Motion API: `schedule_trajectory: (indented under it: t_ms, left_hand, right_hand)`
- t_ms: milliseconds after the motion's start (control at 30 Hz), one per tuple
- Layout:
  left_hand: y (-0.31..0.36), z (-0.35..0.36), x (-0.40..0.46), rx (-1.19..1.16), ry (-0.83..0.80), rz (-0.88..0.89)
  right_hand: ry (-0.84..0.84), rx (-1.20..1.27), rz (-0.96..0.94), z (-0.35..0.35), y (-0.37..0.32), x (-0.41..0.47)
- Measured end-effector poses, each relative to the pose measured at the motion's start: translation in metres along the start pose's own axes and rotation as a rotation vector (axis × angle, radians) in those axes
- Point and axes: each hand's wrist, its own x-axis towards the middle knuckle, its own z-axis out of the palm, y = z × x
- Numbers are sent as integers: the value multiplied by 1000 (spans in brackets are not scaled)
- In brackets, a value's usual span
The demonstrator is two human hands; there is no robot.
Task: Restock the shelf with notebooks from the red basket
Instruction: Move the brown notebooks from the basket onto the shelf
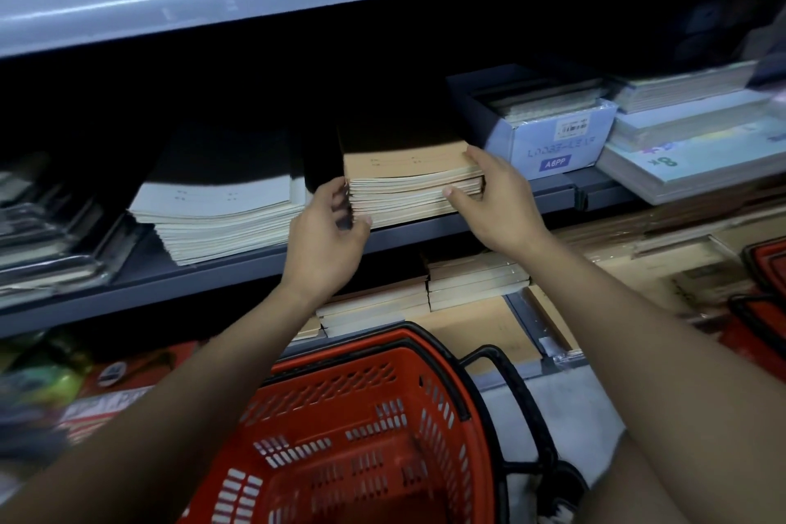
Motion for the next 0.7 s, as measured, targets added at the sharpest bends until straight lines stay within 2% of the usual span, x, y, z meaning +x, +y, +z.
schedule_trajectory:
  t_ms: [233,433,533,700]
  left_hand:
    - [-3,-16,-28,58,-84,-10]
    - [-2,-35,-47,61,-69,-4]
    - [-2,-45,-58,80,-61,-9]
    - [-9,-57,-77,86,-54,-26]
  right_hand:
    - [13,-4,65,-4,-1,-19]
    - [16,10,102,-7,-21,-48]
    - [-33,6,137,-4,-23,-59]
    - [-117,-37,94,6,-25,-82]
